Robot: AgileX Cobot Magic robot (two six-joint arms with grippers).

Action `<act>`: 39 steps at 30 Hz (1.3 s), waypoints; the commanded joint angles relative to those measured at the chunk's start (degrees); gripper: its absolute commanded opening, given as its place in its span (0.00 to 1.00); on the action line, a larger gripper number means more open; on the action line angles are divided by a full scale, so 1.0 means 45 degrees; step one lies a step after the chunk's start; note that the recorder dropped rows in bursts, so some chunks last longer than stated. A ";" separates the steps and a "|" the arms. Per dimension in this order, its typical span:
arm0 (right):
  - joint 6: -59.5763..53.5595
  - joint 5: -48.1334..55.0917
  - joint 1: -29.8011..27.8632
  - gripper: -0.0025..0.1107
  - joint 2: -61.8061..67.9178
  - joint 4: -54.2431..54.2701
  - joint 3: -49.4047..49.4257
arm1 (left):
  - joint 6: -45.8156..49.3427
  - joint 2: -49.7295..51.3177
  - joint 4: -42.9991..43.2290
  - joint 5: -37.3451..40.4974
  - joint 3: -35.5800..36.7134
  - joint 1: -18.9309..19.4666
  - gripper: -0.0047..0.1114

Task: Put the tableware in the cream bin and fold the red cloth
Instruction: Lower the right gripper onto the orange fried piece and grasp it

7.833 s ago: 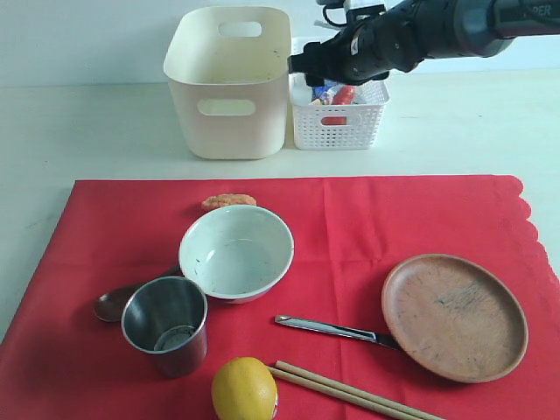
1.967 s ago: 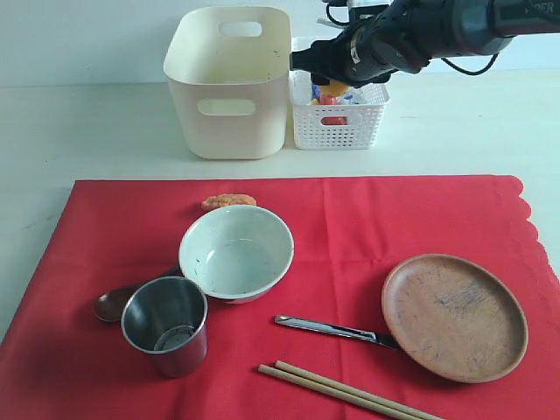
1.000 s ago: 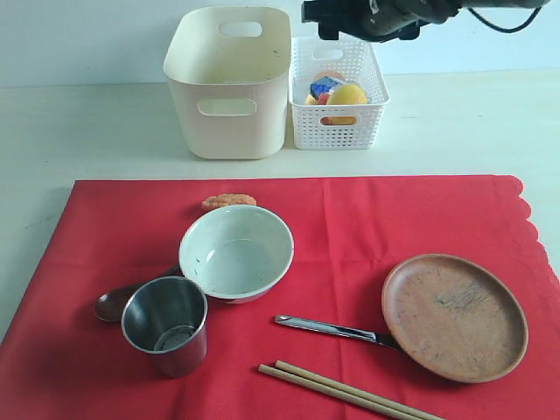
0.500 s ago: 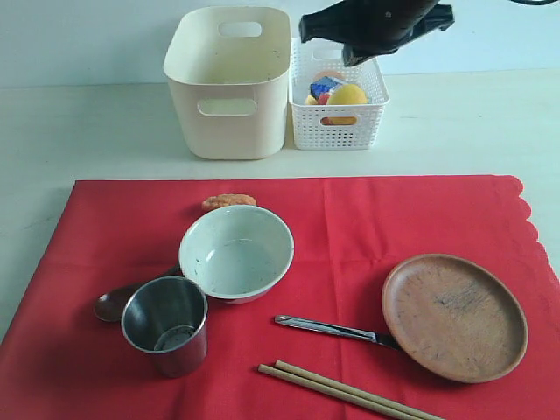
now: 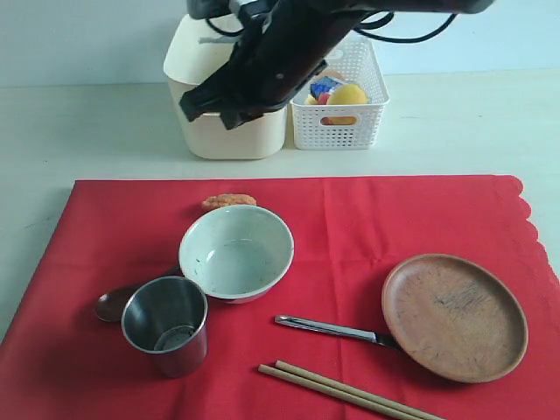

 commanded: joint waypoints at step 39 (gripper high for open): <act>0.1053 -0.1206 0.1061 0.40 0.3628 -0.1668 0.0051 | 0.0014 -0.0084 0.0001 -0.0026 0.0041 0.0008 0.06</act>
